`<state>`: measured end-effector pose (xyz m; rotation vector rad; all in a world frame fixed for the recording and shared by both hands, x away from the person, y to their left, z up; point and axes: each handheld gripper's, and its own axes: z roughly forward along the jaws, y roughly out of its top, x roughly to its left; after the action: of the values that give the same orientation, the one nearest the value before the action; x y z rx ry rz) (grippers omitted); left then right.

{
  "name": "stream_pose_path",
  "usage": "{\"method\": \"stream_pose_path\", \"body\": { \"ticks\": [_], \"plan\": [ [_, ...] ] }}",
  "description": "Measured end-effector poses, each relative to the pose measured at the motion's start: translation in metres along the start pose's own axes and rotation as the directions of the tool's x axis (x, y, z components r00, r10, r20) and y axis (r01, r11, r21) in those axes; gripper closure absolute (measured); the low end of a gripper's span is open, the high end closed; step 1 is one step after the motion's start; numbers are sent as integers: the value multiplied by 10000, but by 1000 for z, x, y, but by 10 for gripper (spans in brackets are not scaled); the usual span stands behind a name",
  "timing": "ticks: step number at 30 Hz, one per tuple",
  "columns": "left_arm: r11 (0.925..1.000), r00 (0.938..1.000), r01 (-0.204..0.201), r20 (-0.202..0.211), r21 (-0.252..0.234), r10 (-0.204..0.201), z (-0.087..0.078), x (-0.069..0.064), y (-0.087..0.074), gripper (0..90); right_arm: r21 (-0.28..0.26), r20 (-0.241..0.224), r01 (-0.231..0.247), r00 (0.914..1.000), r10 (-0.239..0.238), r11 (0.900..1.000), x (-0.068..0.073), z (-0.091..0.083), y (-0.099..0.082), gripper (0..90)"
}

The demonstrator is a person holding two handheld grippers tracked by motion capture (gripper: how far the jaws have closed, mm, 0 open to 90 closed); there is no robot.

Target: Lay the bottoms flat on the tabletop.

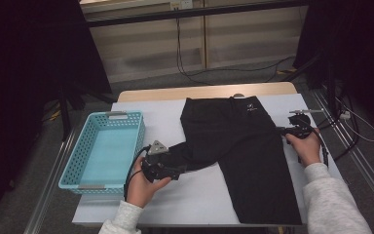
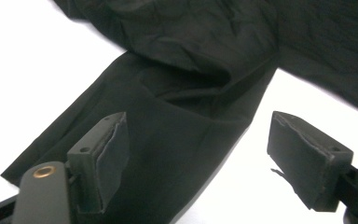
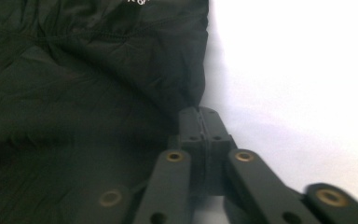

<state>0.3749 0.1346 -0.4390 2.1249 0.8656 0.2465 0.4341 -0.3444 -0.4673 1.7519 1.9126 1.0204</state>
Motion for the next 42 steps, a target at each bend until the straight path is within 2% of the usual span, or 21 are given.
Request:
{"method": "stream_pose_path", "body": {
  "ticks": [1,2,4,9,13,14,16,20,22,23,24,25,27,31,32,34,36,38,40,41,42],
  "plan": [
    [10000,10000,-9,-20,25,9,1,1,0,190,32,122,78,9999,-78,10000,2,-2,0,747],
    [10000,10000,-41,-79,64,41,1,1,-1,190,32,122,78,9999,-78,10000,2,-2,0,747],
    [9999,9997,-107,-231,-10,106,3,2,-1,187,-235,265,593,9979,-587,9980,8,-8,-1,661],
    [9993,9976,-267,-648,-265,249,2,5,1,187,-516,81,1134,9936,-1131,9922,24,-27,-12,533],
    [9994,9954,-337,-894,-78,329,8,8,0,188,-592,-79,1700,9853,-1707,9837,44,-46,-28,424],
    [9994,9953,-353,-902,28,354,11,8,-1,188,-592,-79,1700,9853,-1707,9837,44,-46,-28,424],
    [9987,9921,-479,-1155,151,493,14,6,-3,195,-665,-228,1964,9799,-1983,9783,54,-55,-37,412],
    [9976,9883,-432,-1441,543,506,19,7,-8,198,-967,-610,2049,9755,-2113,9740,69,-69,-56,379],
    [9980,9896,-304,-1387,553,378,20,7,-10,212,-584,-476,2420,9684,-2449,9685,74,-74,-62,379],
    [9977,9896,-336,-1377,585,414,20,6,-10,222,-538,-213,2594,9652,-2608,9643,75,-78,-65,379],
    [9975,9886,-414,-1422,574,492,20,6,-11,224,-552,-29,2595,9656,-2601,9642,74,-82,-68,378],
    [9974,9883,-432,-1434,577,511,21,5,-11,225,-551,-81,2480,9685,-2488,9672,73,-85,-71,377],
    [9972,9867,-452,-1536,592,538,20,5,-11,238,-527,-197,2229,9744,-2241,9734,68,-90,-78,384],
    [9969,9865,-372,-1564,696,477,19,6,-12,265,-207,202,1974,9802,-1970,9801,58,-98,-90,433],
    [9977,9878,-233,-1524,629,327,20,6,-12,278,-175,169,1778,9840,-1775,9839,54,-101,-93,457],
    [9972,9884,-284,-1467,685,382,20,6,-12,293,-149,-134,1464,9891,-1466,9891,50,-103,-98,483],
    [9976,9891,-243,-1435,654,335,21,5,-12,310,84,-218,1564,9875,-1562,9877,51,-100,-103,531],
    [9981,9892,-188,-1439,593,272,22,3,-11,345,55,-210,1715,9850,-1713,9852,53,-98,-104,633],
    [9978,9893,-229,-1426,627,317,22,2,-11,357,125,-526,1733,9836,-1724,9848,54,-98,-105,845],
    [9978,9895,-215,-1412,625,302,22,2,-11,360,123,-698,1660,9839,-1648,9860,54,-98,-105,897],
    [9979,9907,-159,-1340,626,242,21,2,-11,362,114,-807,1636,9835,-1621,9865,53,-98,-105,898]
  ]
}}
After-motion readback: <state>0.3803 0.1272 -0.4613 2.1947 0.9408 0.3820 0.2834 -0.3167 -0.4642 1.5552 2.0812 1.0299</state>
